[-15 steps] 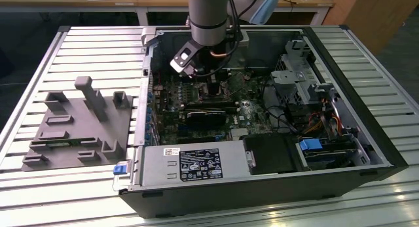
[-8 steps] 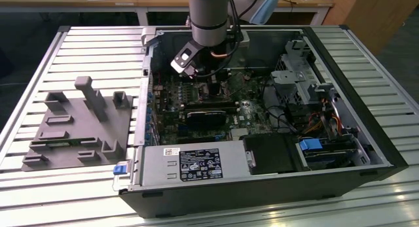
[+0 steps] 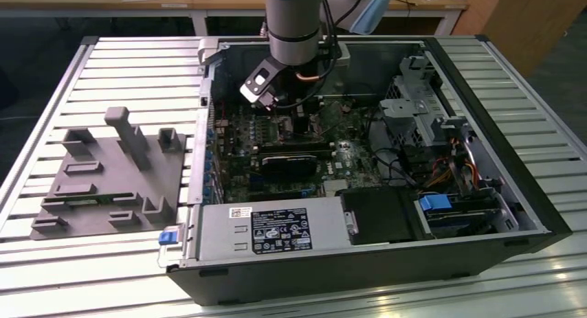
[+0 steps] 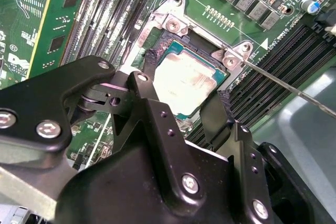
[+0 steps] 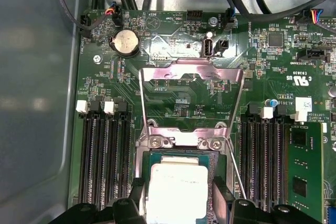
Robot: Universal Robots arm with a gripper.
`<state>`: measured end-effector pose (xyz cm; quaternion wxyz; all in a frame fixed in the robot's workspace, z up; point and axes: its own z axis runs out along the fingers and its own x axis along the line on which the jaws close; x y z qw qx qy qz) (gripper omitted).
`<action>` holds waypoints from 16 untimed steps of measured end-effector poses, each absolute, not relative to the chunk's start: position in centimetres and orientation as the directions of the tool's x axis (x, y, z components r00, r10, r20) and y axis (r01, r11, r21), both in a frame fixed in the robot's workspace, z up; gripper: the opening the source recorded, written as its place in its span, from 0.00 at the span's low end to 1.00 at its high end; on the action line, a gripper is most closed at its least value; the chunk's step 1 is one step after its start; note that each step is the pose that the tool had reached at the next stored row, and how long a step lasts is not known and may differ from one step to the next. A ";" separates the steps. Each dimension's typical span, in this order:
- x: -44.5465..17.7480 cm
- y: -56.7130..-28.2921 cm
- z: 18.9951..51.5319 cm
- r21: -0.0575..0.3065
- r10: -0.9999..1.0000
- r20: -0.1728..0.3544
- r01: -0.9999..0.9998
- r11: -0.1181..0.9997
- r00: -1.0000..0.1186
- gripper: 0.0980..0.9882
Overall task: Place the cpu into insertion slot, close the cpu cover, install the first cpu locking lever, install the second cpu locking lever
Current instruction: 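Place the cpu into insertion slot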
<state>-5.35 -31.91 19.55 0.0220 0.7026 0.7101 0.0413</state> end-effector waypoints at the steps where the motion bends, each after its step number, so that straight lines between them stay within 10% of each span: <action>1: -5.3 -31.9 19.5 0.089 1.000 0.027 0.996 0.009 -0.012 0.58; 16: -5.4 -31.9 19.5 0.089 1.000 0.026 0.996 0.009 -0.012 0.56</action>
